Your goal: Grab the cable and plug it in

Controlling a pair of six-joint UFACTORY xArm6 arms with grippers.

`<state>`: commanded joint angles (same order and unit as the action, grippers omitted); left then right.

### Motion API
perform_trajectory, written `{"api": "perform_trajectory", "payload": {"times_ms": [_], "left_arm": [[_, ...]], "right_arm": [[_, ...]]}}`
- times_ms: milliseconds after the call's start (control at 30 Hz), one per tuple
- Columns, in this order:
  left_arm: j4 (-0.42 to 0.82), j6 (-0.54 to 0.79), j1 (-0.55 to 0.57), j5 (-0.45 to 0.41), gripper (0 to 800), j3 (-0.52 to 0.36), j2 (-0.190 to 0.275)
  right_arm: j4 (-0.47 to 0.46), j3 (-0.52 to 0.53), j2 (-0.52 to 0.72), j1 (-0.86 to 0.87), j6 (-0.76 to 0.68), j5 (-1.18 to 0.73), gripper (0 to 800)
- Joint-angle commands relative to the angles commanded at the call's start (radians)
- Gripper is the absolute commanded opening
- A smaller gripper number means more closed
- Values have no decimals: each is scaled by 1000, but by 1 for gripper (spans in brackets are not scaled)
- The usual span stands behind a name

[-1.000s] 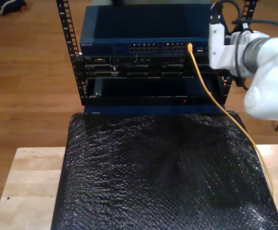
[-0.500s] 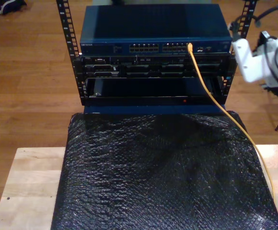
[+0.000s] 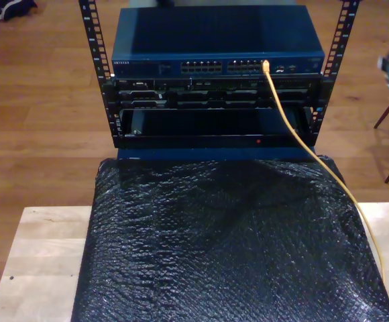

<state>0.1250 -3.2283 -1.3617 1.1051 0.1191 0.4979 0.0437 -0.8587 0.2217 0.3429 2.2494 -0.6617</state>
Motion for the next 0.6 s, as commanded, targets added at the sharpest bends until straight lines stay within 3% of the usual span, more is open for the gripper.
{"api": "perform_trajectory", "payload": {"times_ms": [600], "left_arm": [[0,0,0,0,800,0,0]], "right_arm": [[-3,8,106,399,239,-460,796]]}}
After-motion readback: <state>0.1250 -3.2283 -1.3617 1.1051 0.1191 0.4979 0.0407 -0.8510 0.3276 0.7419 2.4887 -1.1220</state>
